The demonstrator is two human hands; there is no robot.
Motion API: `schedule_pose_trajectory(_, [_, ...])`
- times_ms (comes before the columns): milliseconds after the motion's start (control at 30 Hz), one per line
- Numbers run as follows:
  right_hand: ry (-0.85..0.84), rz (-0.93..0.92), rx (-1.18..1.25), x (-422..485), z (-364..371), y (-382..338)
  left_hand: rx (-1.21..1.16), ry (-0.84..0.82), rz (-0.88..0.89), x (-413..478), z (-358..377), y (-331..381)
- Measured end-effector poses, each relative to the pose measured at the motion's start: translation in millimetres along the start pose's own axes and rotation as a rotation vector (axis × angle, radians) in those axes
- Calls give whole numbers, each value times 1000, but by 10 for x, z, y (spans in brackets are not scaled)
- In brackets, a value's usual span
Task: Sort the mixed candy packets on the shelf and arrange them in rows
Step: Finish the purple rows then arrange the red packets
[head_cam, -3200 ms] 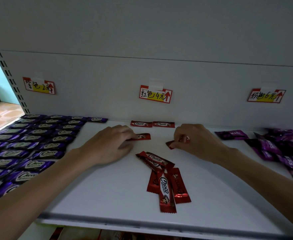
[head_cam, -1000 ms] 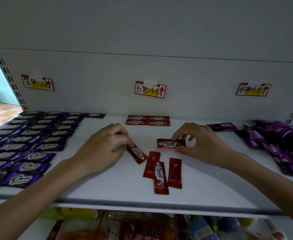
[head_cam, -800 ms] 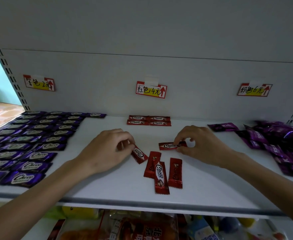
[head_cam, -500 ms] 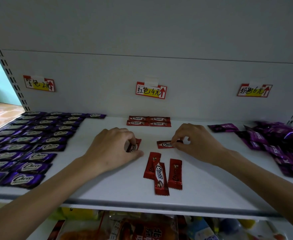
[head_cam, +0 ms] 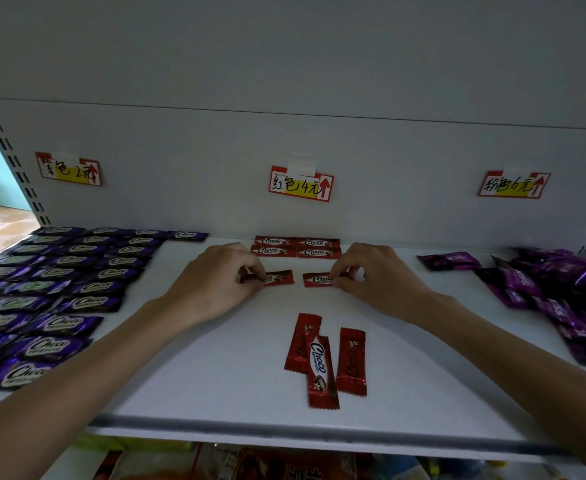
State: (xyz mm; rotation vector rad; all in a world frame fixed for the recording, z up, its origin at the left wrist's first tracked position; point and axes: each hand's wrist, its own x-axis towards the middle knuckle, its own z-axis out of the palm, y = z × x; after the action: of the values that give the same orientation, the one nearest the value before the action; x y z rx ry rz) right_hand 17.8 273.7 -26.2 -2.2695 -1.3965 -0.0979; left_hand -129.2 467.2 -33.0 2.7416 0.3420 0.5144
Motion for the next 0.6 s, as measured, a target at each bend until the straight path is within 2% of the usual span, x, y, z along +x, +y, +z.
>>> schedule_pose_trajectory(600, [32, 37, 7, 272, 116, 77, 80, -28, 38, 314, 59, -96])
